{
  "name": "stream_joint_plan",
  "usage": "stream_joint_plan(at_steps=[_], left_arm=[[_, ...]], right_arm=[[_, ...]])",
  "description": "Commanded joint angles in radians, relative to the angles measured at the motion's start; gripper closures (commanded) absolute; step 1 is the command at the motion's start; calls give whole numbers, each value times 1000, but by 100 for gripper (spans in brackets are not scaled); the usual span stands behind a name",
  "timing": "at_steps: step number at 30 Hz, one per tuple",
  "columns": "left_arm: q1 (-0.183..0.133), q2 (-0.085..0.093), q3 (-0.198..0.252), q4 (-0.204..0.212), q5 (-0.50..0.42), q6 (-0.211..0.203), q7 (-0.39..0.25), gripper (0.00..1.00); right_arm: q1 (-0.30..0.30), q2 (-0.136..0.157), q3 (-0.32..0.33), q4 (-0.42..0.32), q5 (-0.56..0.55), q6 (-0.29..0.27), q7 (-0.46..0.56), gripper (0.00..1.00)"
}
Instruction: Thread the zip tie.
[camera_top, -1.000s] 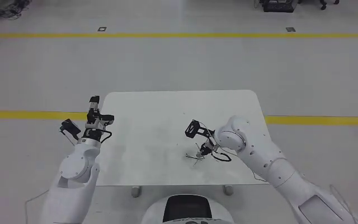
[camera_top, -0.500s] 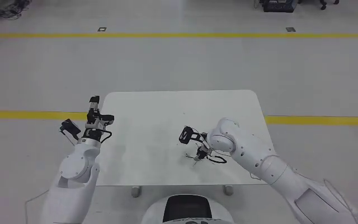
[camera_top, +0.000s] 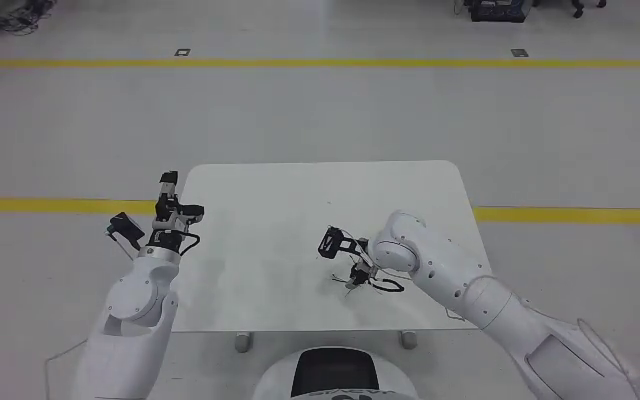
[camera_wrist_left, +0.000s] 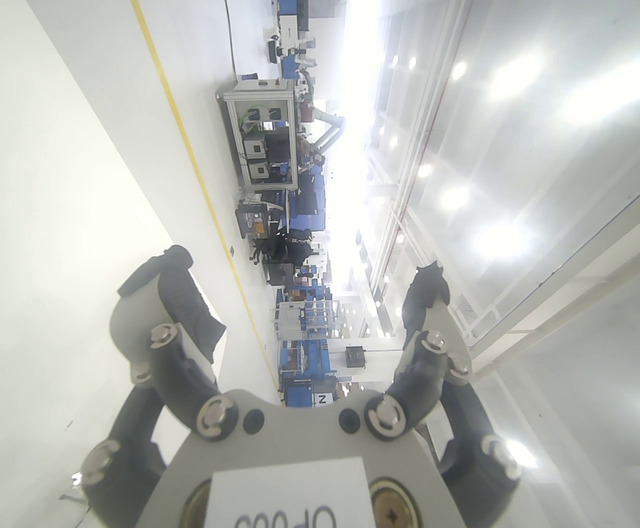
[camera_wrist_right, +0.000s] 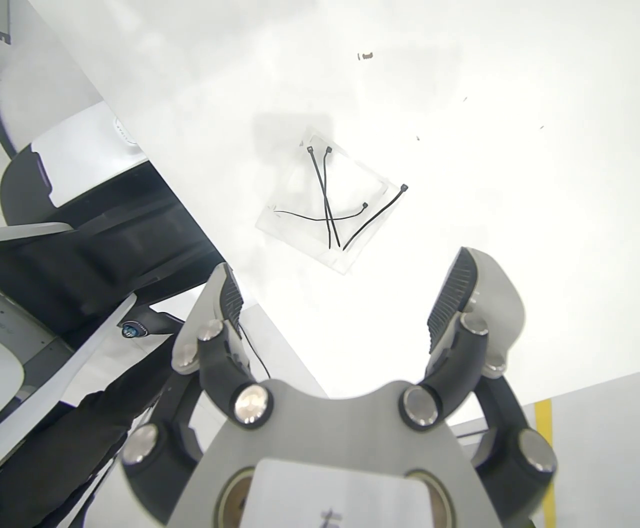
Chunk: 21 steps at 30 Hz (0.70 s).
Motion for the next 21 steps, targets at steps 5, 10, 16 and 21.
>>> stream_joint_plan(at_steps=[5,10,16,21], left_arm=[[0,0,0,0,0,0,0,0],[0,0,0,0,0,0,0,0],[0,0,0,0,0,0,0,0],[0,0,0,0,0,0,0,0]], right_arm=[[0,0,0,0,0,0,0,0],[0,0,0,0,0,0,0,0],[-8,3,-23,-12,-23,0,-31,0],[13,6,-72,3,15,0,-47,0]])
